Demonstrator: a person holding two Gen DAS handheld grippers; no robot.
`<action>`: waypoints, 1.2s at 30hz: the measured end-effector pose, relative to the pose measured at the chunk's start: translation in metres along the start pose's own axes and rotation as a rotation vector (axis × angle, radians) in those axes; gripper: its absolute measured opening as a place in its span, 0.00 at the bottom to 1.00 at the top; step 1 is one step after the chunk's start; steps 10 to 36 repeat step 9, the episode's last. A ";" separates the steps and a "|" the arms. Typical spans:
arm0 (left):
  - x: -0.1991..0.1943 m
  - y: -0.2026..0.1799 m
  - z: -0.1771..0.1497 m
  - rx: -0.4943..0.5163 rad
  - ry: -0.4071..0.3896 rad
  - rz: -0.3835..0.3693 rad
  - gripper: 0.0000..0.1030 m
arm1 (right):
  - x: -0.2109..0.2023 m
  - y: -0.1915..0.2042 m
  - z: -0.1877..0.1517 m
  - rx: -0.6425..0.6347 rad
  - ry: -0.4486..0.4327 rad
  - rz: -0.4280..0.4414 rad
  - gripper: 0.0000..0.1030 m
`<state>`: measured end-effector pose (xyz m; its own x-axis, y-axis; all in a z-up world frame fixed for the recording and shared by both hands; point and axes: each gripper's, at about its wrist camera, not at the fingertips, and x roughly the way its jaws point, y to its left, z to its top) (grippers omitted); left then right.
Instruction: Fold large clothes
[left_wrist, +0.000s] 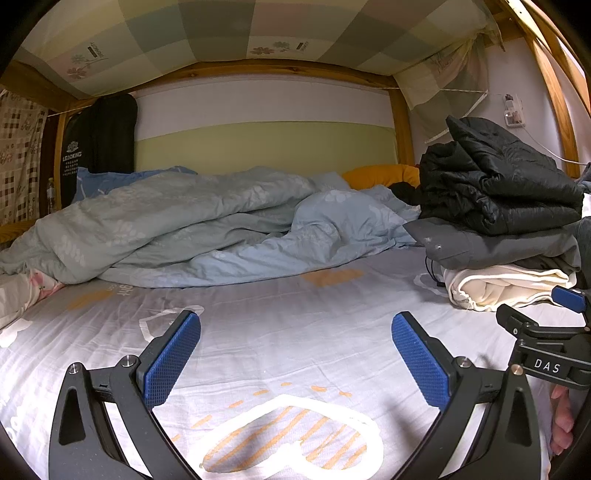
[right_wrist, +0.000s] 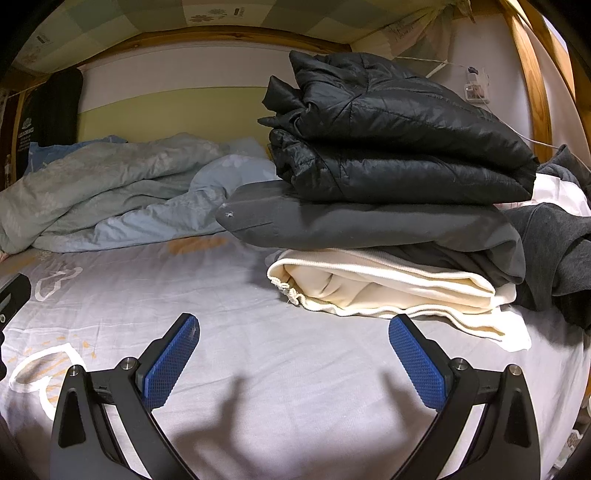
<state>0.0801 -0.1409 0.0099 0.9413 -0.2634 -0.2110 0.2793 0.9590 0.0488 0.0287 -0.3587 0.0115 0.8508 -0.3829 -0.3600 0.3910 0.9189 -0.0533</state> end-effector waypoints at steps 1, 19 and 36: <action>0.000 0.000 0.000 0.000 0.001 0.000 1.00 | 0.000 0.000 0.000 0.001 0.000 0.000 1.00; 0.001 0.002 -0.001 -0.003 0.016 -0.006 1.00 | 0.000 0.000 0.000 0.001 0.000 0.000 1.00; 0.001 0.002 -0.001 -0.003 0.016 -0.006 1.00 | 0.000 0.000 0.000 0.001 0.000 0.000 1.00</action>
